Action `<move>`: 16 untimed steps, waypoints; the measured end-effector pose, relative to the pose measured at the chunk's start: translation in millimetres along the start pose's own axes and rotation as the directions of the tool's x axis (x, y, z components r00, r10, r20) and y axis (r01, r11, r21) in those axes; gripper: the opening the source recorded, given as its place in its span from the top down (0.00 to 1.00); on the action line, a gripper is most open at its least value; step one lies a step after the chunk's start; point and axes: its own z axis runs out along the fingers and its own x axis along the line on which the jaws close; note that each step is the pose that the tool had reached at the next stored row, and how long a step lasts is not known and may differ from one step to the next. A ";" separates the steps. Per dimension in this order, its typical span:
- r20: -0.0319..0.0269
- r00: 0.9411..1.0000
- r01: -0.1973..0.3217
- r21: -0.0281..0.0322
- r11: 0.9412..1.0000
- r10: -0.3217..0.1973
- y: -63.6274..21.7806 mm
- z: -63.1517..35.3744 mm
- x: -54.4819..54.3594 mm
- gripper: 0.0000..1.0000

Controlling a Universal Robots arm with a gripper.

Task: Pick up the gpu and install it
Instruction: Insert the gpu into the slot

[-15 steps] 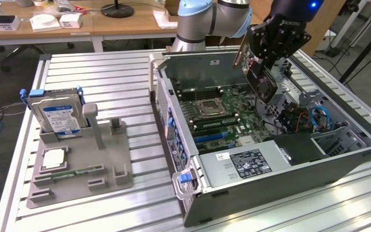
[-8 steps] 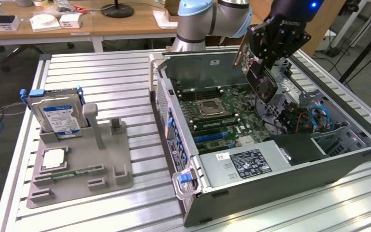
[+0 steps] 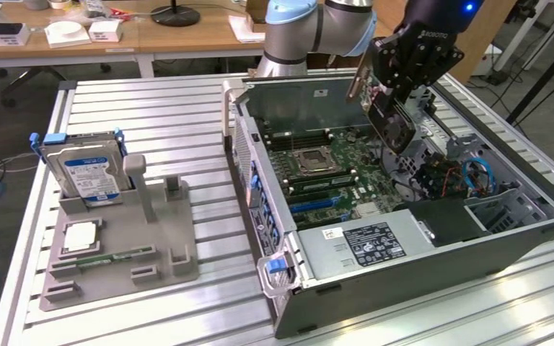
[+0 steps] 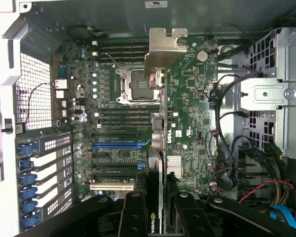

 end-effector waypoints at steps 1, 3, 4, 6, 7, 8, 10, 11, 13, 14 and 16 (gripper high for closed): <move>0.000 1.000 0.002 0.000 1.000 -0.002 0.0 0.0 0.0 0.74; 0.000 1.000 0.007 0.001 1.000 -0.007 0.0 0.0 0.0 0.74; 0.000 1.000 0.009 0.001 1.000 -0.009 0.0 0.0 0.0 0.74; 0.000 1.000 0.014 0.001 1.000 -0.014 0.0 0.0 0.0 0.74; 0.000 1.000 0.016 0.001 1.000 -0.016 0.0 0.0 0.0 0.74; -0.001 1.000 0.019 0.001 1.000 -0.019 0.0 0.0 0.0 0.74; -0.001 1.000 0.023 0.001 1.000 -0.023 0.0 0.0 0.0 0.74; -0.001 1.000 0.025 0.002 1.000 -0.025 0.0 0.0 0.0 0.74; -0.001 1.000 0.030 0.002 1.000 -0.030 0.0 0.0 0.0 0.74; -0.001 0.999 0.032 0.002 0.999 -0.032 0.0 0.0 0.0 0.74; -0.001 0.999 0.037 0.002 0.999 -0.037 0.0 0.0 0.0 0.74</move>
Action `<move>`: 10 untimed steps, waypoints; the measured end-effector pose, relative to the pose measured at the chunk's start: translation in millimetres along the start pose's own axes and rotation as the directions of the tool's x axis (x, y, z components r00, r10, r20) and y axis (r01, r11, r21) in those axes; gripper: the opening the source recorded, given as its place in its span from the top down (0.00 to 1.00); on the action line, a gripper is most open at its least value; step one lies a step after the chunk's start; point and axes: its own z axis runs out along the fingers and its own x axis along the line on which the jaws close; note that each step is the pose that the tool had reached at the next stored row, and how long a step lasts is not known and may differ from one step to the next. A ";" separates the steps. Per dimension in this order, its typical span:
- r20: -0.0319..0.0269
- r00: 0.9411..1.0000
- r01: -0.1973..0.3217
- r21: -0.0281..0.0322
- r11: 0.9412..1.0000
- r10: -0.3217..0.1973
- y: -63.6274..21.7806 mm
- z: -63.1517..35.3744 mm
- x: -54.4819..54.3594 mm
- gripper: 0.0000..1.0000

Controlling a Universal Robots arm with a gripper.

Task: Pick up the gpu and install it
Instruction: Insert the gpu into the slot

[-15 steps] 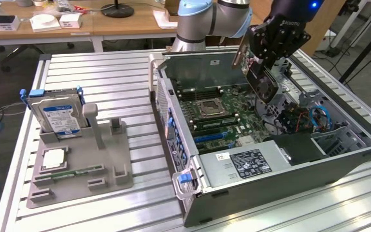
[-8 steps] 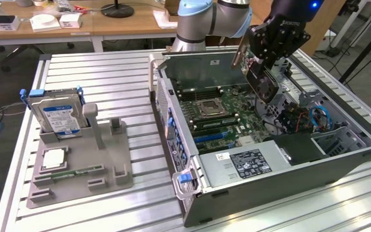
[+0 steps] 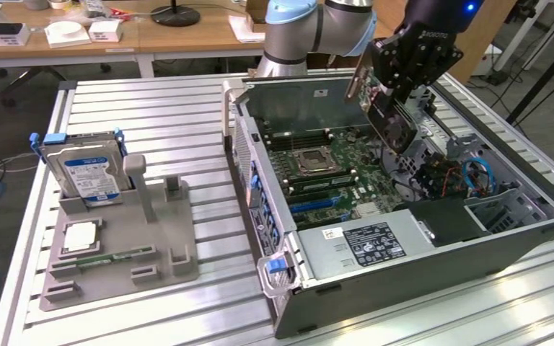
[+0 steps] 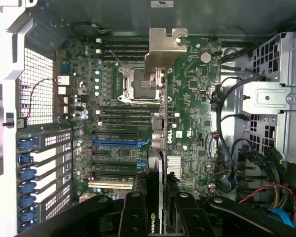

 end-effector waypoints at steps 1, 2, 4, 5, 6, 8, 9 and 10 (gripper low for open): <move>0.000 1.000 0.002 0.000 1.000 -0.002 0.0 0.0 0.0 0.74; 0.000 1.000 0.004 0.000 1.000 -0.004 0.0 0.0 0.0 0.74; 0.000 1.000 0.009 0.001 1.000 -0.009 0.0 0.0 0.0 0.74; 0.000 1.000 0.011 0.001 1.000 -0.011 0.0 0.0 0.0 0.74; 0.000 1.000 0.014 0.001 1.000 -0.014 0.0 0.0 0.0 0.74; 0.000 1.000 0.018 0.001 1.000 -0.018 0.0 0.0 0.0 0.74; -0.001 1.000 0.020 0.001 1.000 -0.020 0.0 0.0 0.0 0.74; -0.001 1.000 0.023 0.002 1.000 -0.023 0.0 0.0 0.0 0.74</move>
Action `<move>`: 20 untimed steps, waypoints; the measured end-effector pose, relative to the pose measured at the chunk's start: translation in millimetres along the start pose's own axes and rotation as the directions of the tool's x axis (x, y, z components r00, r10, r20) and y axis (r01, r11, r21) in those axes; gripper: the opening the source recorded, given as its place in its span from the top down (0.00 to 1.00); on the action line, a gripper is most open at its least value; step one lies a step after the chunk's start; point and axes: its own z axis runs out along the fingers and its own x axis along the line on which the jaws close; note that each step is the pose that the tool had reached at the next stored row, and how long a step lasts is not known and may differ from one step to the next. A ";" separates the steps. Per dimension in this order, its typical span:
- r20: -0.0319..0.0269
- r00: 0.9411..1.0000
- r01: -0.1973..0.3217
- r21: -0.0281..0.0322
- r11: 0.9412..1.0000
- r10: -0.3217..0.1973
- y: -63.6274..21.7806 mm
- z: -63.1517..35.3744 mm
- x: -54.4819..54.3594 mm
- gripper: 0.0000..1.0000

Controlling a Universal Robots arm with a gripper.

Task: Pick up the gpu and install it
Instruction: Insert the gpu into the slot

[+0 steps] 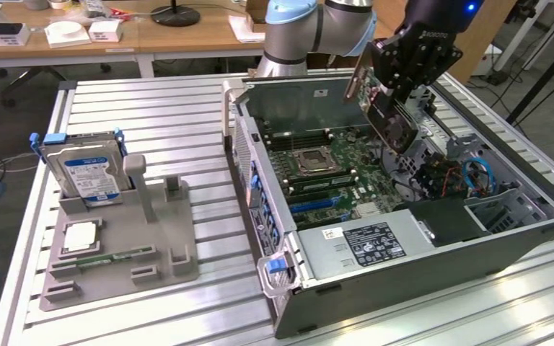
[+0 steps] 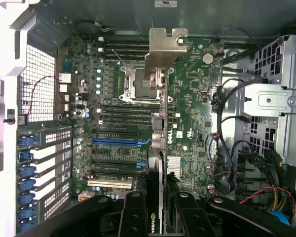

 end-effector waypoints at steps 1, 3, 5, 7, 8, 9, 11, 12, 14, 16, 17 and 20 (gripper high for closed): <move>0.000 1.000 0.002 0.000 1.000 -0.002 0.0 0.0 0.0 0.74; 0.000 1.000 0.007 0.000 1.000 -0.007 0.0 0.0 0.0 0.74; 0.000 1.000 0.012 0.001 1.000 -0.012 0.0 0.0 0.0 0.74; -0.001 1.000 0.016 0.001 1.000 -0.016 0.0 0.0 0.0 0.74; -0.001 1.000 0.019 0.001 1.000 -0.019 0.0 0.0 0.0 0.74; -0.001 1.000 0.021 0.001 1.000 -0.021 0.0 0.0 0.0 0.74; -0.001 1.000 0.025 0.002 1.000 -0.025 0.0 0.0 0.0 0.74; -0.001 1.000 0.027 0.002 1.000 -0.027 0.0 0.0 0.0 0.74; -0.001 0.999 0.032 0.002 0.999 -0.032 0.0 0.0 0.0 0.74; -0.001 0.999 0.036 0.002 0.999 -0.036 0.0 0.0 0.0 0.74; -0.001 0.999 0.038 0.002 0.999 -0.038 0.0 0.0 0.0 0.74; -0.001 0.999 0.044 0.003 0.999 -0.044 0.0 0.0 0.0 0.74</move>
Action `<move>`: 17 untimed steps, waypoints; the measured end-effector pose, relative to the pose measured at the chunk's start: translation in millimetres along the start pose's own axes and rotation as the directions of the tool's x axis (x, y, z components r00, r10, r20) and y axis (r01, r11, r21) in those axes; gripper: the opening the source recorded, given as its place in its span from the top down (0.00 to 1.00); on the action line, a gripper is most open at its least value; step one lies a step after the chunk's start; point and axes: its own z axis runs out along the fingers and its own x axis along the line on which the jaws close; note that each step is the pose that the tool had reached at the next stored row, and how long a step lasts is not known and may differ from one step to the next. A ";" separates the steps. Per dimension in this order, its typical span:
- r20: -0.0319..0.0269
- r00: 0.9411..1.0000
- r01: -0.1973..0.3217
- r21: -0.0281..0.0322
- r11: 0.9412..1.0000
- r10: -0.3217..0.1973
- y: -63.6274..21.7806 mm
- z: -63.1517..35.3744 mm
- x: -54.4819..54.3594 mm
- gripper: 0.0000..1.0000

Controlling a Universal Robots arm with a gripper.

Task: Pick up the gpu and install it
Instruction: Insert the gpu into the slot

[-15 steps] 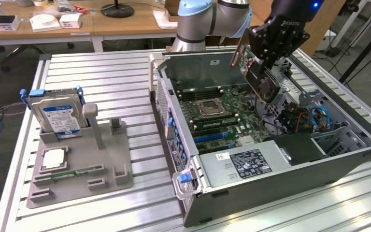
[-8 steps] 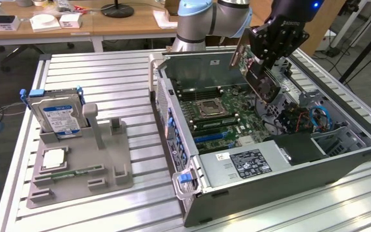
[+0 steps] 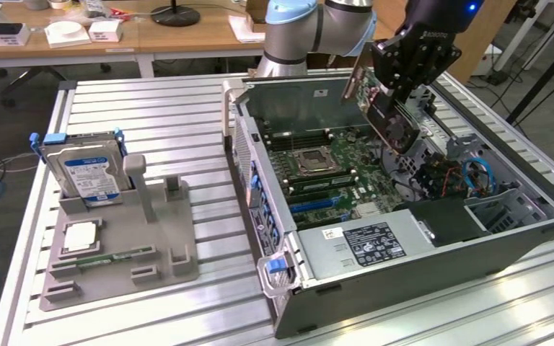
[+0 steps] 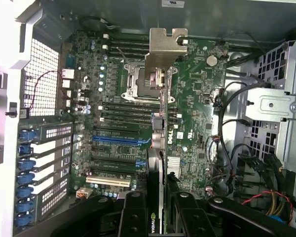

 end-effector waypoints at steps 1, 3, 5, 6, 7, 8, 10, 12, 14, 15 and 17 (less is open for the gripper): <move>0.000 1.000 0.002 0.000 1.000 -0.002 0.0 0.0 0.0 0.74; 0.000 1.000 0.006 0.000 1.000 -0.006 0.0 0.0 0.0 0.74; 0.000 1.000 0.010 0.001 1.000 -0.010 0.0 0.0 0.0 0.74; 0.000 1.000 0.012 0.001 1.000 -0.012 0.0 0.0 0.0 0.74; 0.000 1.000 0.014 0.001 1.000 -0.014 0.0 0.0 0.0 0.74; -0.001 1.000 0.017 0.001 1.000 -0.017 0.0 0.0 0.0 0.74; -0.001 1.000 0.021 0.001 1.000 -0.021 0.0 0.0 0.0 0.74; -0.001 1.000 0.025 0.002 1.000 -0.025 0.0 0.0 0.0 0.74; -0.001 1.000 0.030 0.002 1.000 -0.030 0.0 0.0 0.0 0.74; -0.001 0.999 0.032 0.002 0.999 -0.032 0.0 0.0 0.0 0.74; -0.001 0.999 0.037 0.002 0.999 -0.037 0.0 0.1 0.0 0.74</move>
